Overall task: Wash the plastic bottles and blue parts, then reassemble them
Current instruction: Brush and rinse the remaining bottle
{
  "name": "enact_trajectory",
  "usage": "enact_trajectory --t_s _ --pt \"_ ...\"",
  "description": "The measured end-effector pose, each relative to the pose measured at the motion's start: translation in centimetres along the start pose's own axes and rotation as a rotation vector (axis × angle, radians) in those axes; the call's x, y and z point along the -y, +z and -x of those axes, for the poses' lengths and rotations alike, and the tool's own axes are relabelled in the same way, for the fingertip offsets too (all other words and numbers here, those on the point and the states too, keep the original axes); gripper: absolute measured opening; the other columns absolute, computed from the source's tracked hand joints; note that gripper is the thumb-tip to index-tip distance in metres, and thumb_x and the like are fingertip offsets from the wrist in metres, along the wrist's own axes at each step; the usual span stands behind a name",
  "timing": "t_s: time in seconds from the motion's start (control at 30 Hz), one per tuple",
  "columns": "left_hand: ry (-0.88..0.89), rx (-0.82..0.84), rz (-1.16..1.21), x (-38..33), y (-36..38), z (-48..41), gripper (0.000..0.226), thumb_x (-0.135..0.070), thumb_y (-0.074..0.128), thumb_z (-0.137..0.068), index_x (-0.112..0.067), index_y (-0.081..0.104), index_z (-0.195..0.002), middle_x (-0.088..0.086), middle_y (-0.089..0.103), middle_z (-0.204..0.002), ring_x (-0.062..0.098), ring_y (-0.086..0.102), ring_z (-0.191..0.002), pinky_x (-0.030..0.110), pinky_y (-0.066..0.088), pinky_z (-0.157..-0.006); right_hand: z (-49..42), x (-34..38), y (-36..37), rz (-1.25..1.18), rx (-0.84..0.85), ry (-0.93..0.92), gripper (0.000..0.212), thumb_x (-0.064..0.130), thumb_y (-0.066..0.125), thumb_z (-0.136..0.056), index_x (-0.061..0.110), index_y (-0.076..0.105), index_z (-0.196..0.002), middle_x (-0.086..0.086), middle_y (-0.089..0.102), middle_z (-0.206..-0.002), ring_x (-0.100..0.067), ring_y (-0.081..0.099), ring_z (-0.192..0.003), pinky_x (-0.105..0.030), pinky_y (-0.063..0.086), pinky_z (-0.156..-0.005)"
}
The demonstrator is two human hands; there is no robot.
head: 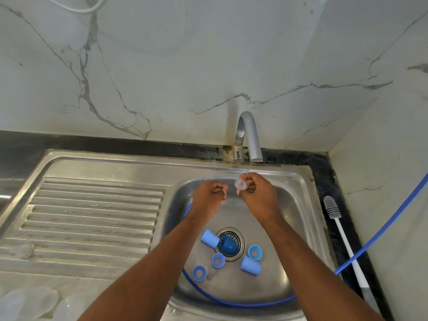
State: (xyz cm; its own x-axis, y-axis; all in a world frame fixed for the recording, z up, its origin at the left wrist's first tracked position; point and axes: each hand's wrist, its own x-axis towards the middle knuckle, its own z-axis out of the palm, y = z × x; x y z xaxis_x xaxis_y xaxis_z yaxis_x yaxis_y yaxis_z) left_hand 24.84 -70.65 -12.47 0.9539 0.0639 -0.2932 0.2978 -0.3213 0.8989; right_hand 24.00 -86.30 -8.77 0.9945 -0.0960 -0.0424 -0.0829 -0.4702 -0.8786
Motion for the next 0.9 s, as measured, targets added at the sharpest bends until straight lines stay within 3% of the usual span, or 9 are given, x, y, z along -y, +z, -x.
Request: enact_trajectory --t_s 0.2,0.27,0.33,0.43,0.53,0.67,0.73,0.8,0.9 --pt "-0.073 0.031 0.129 0.1 0.1 0.4 0.018 -0.011 0.065 -0.091 -0.024 0.074 -0.082 0.008 0.076 -0.084 0.028 0.074 -0.087 0.052 0.059 -0.09 0.4 0.5 0.0 -0.012 -0.05 -0.013 0.026 0.01 0.077 -0.085 0.022 0.069 -0.106 0.016 0.068 -0.089 0.005 0.064 -0.083 -0.003 0.045 -0.069" --pt "-0.108 0.042 0.218 -0.7 0.3 0.8 0.016 -0.005 0.065 -0.094 -0.018 0.073 -0.09 0.012 0.075 -0.093 0.025 0.073 -0.088 0.045 0.059 -0.092 0.3 0.7 -0.1 -0.036 -0.08 -0.022 0.024 0.013 0.076 -0.085 0.025 0.068 -0.103 0.016 0.07 -0.09 0.003 0.065 -0.085 -0.009 0.049 -0.073" --pt "-0.141 0.086 0.315 -1.3 0.5 1.1 0.015 0.003 0.061 -0.094 -0.005 0.07 -0.103 0.018 0.071 -0.102 0.025 0.067 -0.086 0.038 0.057 -0.084 0.3 0.6 -0.1 0.024 -0.007 0.011 0.021 0.014 0.077 -0.085 0.022 0.069 -0.102 0.012 0.071 -0.09 0.0 0.065 -0.085 -0.015 0.051 -0.074" --pt "-0.155 0.157 0.44 -2.3 0.8 1.5 0.024 0.007 0.06 -0.094 0.001 0.064 -0.117 0.015 0.069 -0.1 0.024 0.065 -0.085 0.03 0.055 -0.072 0.2 0.1 -0.2 0.013 -0.036 0.036 0.022 0.017 0.079 -0.083 0.022 0.07 -0.102 0.013 0.071 -0.09 0.006 0.064 -0.083 -0.007 0.046 -0.071" --pt "-0.113 0.147 0.453 -3.0 0.9 1.9 0.015 0.004 0.066 -0.092 -0.002 0.068 -0.106 0.018 0.072 -0.095 0.025 0.07 -0.085 0.034 0.061 -0.079 -0.2 -0.1 -0.4 -0.055 0.005 0.066 0.02 0.018 0.08 -0.083 0.024 0.072 -0.1 0.011 0.073 -0.091 0.001 0.067 -0.086 -0.016 0.053 -0.078" --pt "-0.084 0.1 0.303 -3.0 1.0 2.0 0.022 0.004 0.076 -0.085 -0.001 0.069 -0.105 0.021 0.074 -0.101 0.028 0.073 -0.094 0.034 0.063 -0.08 0.0 -1.4 -0.2 -0.022 0.083 0.172 0.005 0.026 0.074 -0.088 0.022 0.076 -0.088 0.002 0.076 -0.084 -0.017 0.072 -0.085 -0.042 0.059 -0.085" --pt "-0.069 0.084 0.15 -2.9 0.9 2.0 0.027 0.003 0.079 -0.08 -0.004 0.071 -0.104 0.014 0.076 -0.097 0.025 0.074 -0.095 0.039 0.062 -0.085 0.4 -2.1 0.1 -0.074 0.134 0.264 0.022 0.031 0.069 -0.092 0.012 0.077 -0.086 -0.008 0.077 -0.083 -0.023 0.074 -0.082 -0.049 0.059 -0.088" --pt "-0.033 0.044 0.01 -3.3 0.8 2.3 0.025 -0.002 0.081 -0.077 -0.009 0.073 -0.099 0.007 0.077 -0.091 0.021 0.074 -0.09 0.037 0.061 -0.086 0.9 -2.3 0.2 -0.213 0.169 0.387 0.028 0.026 0.067 -0.096 0.001 0.074 -0.086 -0.02 0.074 -0.087 -0.027 0.072 -0.079 -0.051 0.059 -0.09" --pt "0.064 0.073 -0.159 -4.0 0.6 2.9 0.021 -0.009 0.085 -0.076 -0.014 0.074 -0.094 -0.003 0.075 -0.086 0.01 0.071 -0.082 0.023 0.055 -0.078 1.7 -1.7 -0.2 -0.359 0.198 0.536 0.025 0.024 0.064 -0.098 0.002 0.071 -0.091 -0.02 0.069 -0.091 -0.031 0.069 -0.081 -0.047 0.062 -0.084"
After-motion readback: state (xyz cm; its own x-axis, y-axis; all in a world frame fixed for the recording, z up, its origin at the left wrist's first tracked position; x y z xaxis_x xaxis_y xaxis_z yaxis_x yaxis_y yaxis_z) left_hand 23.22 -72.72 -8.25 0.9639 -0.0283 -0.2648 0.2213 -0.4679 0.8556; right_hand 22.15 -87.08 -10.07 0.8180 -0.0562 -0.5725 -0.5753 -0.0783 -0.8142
